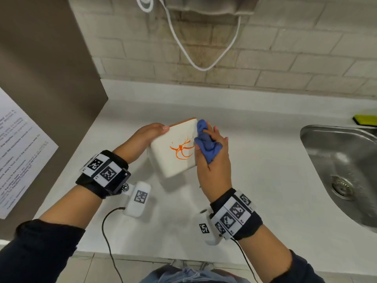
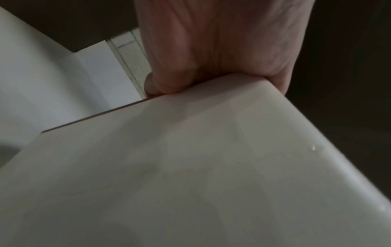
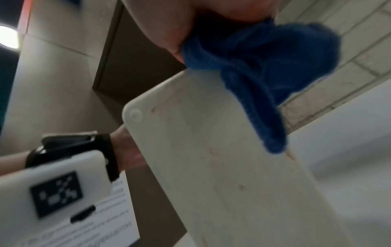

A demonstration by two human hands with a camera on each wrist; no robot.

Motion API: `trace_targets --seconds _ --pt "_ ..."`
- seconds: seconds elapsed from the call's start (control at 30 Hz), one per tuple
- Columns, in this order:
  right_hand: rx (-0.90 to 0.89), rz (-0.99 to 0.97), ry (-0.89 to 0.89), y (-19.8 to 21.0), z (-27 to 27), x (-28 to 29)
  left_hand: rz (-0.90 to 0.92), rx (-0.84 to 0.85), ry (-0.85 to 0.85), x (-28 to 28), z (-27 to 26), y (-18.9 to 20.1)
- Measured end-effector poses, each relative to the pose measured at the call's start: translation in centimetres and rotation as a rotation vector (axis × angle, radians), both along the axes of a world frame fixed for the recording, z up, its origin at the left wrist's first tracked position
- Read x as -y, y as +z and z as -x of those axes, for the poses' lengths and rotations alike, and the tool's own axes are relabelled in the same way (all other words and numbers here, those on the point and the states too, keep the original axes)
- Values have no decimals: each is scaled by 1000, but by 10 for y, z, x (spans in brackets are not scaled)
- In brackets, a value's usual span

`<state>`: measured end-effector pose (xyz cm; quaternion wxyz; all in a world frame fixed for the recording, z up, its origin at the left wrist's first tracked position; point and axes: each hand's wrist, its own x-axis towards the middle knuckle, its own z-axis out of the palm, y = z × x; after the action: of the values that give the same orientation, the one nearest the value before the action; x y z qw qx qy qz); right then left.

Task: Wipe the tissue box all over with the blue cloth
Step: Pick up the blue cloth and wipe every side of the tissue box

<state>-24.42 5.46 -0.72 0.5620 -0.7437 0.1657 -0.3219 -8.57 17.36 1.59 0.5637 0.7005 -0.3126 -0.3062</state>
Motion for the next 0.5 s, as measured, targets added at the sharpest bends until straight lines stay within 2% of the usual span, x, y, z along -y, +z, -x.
trace_targets --seconds 0.07,0.17,0.3,0.4,0.5 --pt "-95 215 -26 8 -8 -2 1 -13 -7 1 -3 0" --pt "-136 452 48 20 -19 -16 26 -42 -23 1 -5 2" --pt "-155 517 208 24 -23 -14 27 -93 -48 1 -9 4" --pt "-66 505 271 27 -18 -3 26 -129 -74 2 -11 4" --pt "-12 615 505 25 -12 -3 18 -138 -119 2 -10 8"
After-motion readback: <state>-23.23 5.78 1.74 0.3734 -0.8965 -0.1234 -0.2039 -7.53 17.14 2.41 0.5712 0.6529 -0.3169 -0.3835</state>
